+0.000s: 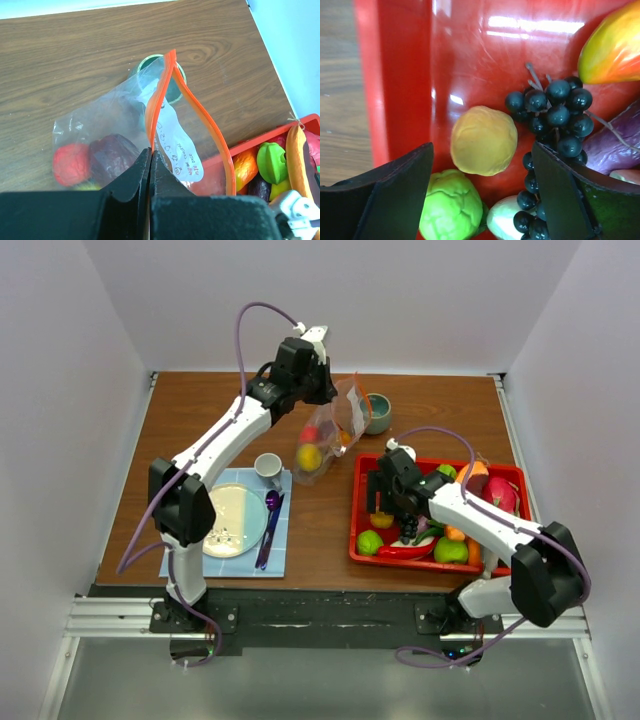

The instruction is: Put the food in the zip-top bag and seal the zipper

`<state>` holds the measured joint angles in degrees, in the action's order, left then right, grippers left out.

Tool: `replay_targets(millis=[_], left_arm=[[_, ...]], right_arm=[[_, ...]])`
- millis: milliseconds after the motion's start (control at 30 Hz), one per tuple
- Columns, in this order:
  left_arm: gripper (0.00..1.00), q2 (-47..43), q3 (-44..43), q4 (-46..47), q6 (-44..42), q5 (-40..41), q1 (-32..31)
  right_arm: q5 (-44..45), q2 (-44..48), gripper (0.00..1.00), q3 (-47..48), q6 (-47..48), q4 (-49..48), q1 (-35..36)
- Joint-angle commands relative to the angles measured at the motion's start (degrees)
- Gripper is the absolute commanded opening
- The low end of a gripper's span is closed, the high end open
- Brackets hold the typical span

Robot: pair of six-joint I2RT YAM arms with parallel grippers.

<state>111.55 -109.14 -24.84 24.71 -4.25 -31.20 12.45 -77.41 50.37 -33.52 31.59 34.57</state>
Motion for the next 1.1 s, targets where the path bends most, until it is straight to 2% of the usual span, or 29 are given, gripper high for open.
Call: replay_targets(millis=[0, 167, 300, 433, 467, 500, 600, 733, 833, 933, 1067], left_arm=[[0.0, -0.2, -0.8, 2.4, 0.1, 0.4, 0.0], [0.0, 0.2, -0.2, 3.2, 0.5, -0.1, 0.0], [0.0, 0.2, 0.6, 3.8, 0.6, -0.1, 0.0], [0.0, 0.1, 1.1, 4.3, 0.7, -0.3, 0.1], [0.0, 0.0, 1.2, 4.2, 0.7, -0.3, 0.0], [0.0, 0.1, 1.2, 4.2, 0.5, -0.4, 0.1], [0.0, -0.3, 1.1, 4.1, 0.3, -0.1, 0.1], [0.0, -0.5, 1.0, 4.0, 0.2, -0.3, 0.1], [0.0, -0.5, 1.1, 4.0, 0.0, -0.5, 0.1], [0.0, -0.8, 1.3, 4.0, 0.0, -0.8, 0.2], [0.0, -0.9, 1.0, 3.8, -0.1, -0.8, 0.1]], right_arm=[[-0.1, -0.4, 0.81, -1.3, -1.4, -2.4, 0.5], [-0.6, -2.4, 0.78, -2.1, -1.4, -3.7, 0.6], [-1.2, -3.4, 0.65, -2.0, -1.5, -4.8, 0.6], [-1.6, -4.1, 0.58, -0.8, -0.9, -4.4, 0.6], [-0.8, -4.0, 0.56, -0.3, -0.7, -3.0, 0.6], [-0.3, -3.5, 0.49, 0.3, -0.7, -2.2, 0.6], [1.5, 0.0, 0.44, 3.1, -0.1, 1.4, 0.6], [3.5, 4.4, 0.44, 11.0, 1.2, 6.3, 0.6], [5.3, 5.1, 0.44, 16.1, 2.8, 6.3, 0.5], [6.4, 3.2, 0.43, 23.5, 4.1, 6.5, 0.5], [7.3, -3.8, 0.44, 34.5, 5.8, 6.5, 0.5]])
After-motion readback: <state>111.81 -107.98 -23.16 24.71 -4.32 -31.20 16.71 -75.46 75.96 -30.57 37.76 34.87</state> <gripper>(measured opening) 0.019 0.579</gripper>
